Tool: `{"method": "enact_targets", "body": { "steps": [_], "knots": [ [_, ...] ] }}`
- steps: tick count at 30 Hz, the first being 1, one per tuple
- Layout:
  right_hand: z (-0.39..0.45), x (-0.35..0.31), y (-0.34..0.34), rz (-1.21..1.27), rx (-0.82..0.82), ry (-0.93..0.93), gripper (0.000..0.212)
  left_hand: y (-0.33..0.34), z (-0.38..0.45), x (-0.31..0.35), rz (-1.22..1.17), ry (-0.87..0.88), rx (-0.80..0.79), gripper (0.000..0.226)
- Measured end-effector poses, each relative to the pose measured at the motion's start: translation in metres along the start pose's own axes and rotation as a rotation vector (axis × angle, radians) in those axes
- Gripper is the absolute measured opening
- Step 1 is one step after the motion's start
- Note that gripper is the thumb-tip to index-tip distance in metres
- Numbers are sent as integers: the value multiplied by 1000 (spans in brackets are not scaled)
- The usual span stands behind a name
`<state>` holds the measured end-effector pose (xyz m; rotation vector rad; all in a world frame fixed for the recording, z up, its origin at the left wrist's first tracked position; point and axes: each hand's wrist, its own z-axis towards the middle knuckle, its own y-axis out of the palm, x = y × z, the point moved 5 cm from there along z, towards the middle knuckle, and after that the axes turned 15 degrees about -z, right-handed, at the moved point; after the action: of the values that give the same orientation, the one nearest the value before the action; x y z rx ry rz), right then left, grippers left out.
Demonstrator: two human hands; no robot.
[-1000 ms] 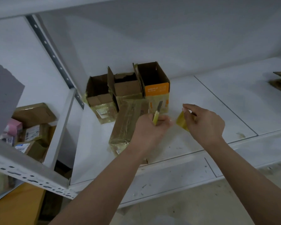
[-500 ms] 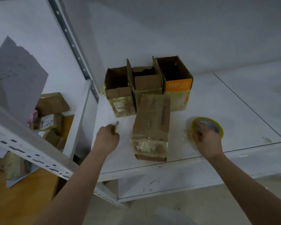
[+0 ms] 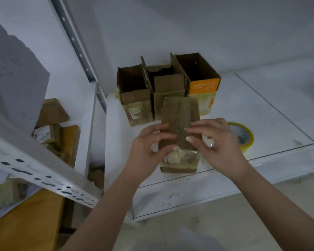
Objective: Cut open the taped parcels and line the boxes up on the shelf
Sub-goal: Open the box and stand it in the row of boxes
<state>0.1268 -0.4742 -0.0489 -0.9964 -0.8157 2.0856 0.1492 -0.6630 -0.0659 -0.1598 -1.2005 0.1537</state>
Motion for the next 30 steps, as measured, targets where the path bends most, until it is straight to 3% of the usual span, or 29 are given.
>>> {"method": "enact_targets", "body": {
  "steps": [7, 14, 21, 26, 30],
  "knots": [
    [-25, -2, 12, -35, -38, -35, 41, 3, -10, -11, -46, 29, -66, 45],
    [-32, -7, 15, -37, 108, -27, 32, 10, -14, -20, -161, 78, 3, 38],
    [-25, -26, 2, 5, 186, -75, 19, 11, -8, 3, -29, 322, 56, 24],
    [-9, -28, -16, 128, 170, 64, 29, -1, 5, 28, 14, 399, 106, 21],
    [-8, -30, -24, 277, 203, 110, 21, -3, 4, 40, 37, 377, 81, 24]
  ]
}}
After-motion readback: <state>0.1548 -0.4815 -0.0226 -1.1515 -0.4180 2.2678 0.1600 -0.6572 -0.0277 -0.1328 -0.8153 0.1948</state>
